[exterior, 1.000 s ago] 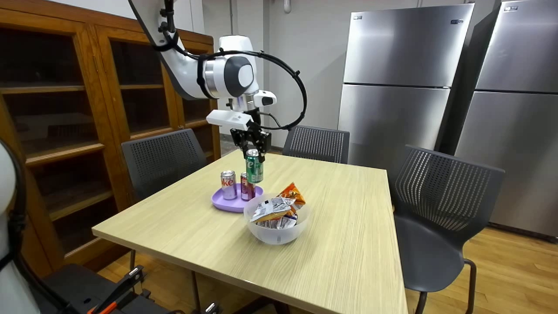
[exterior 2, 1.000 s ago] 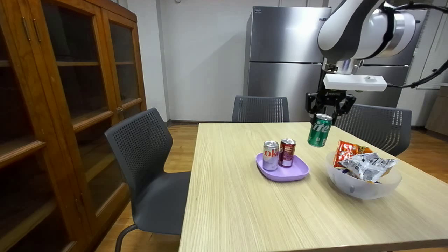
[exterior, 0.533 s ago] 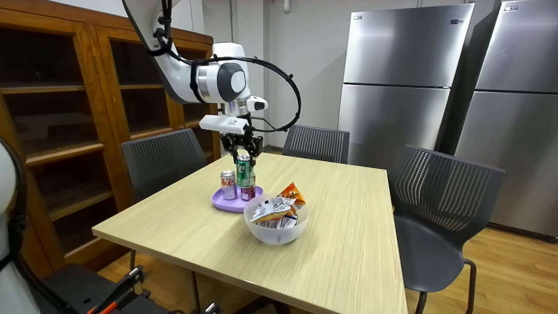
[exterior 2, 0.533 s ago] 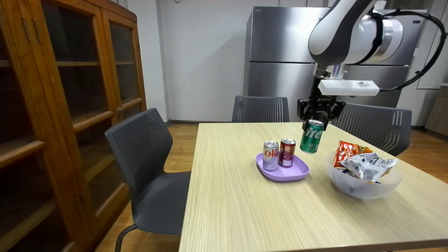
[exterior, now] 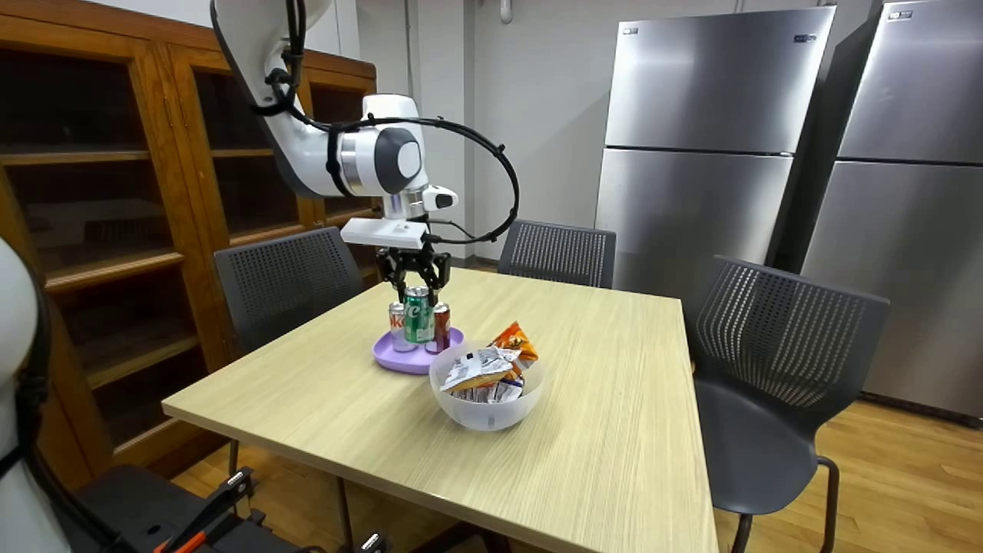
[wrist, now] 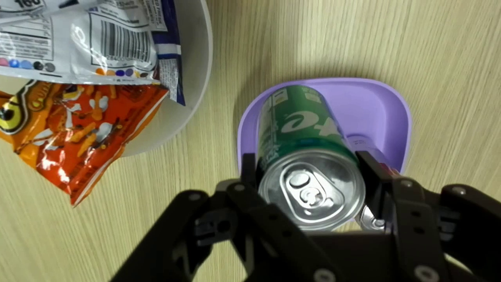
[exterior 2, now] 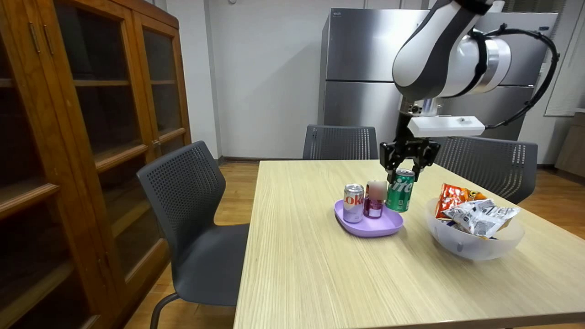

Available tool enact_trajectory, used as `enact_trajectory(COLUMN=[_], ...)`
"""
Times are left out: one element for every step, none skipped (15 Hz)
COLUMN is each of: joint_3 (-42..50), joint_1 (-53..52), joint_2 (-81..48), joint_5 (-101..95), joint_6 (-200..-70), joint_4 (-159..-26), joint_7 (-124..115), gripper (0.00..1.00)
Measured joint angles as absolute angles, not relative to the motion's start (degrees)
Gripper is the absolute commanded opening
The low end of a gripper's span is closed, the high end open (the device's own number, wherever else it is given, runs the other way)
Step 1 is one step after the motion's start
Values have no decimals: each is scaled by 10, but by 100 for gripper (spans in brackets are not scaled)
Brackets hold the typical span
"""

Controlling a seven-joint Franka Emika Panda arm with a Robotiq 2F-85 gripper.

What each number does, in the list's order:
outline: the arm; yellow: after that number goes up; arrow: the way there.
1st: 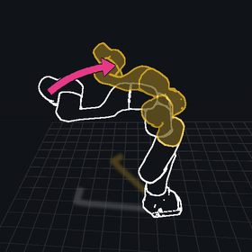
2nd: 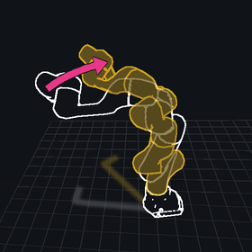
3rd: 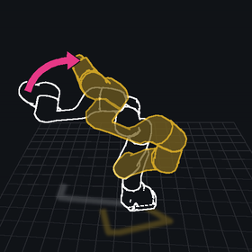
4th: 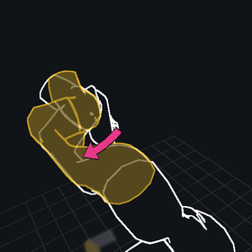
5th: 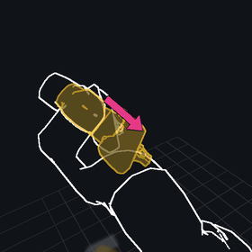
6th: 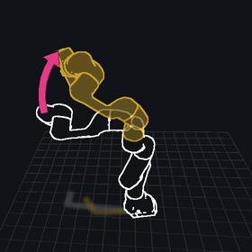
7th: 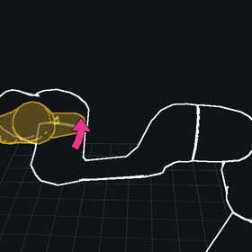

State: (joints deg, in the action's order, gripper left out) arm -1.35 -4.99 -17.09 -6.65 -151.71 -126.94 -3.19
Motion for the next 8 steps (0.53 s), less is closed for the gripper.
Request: enact_trajectory(joint_3=[-14,-14,-14,-14,-14,-14,-13,-13], joint_1=[-53,-56,-58,-61,-63,-64,-66,-66], joint_2=[-174,-178,-181,-185,-189,-193,-197,-202], joint_5=[-70,-73,-75,-77,-78,-79,-79,-79], joint_6=[-1517,-1518,-1518,-1519,-1520,-1521,-1521,-1521], joint_4=[-1269,-1268,-1267,-1266,-1264,-1262,-1259,-1255], joint_7=[-32,-32,-32,-32,-32,-32,-32,-32], gripper=[38,38,38,38,38,38,38,38])
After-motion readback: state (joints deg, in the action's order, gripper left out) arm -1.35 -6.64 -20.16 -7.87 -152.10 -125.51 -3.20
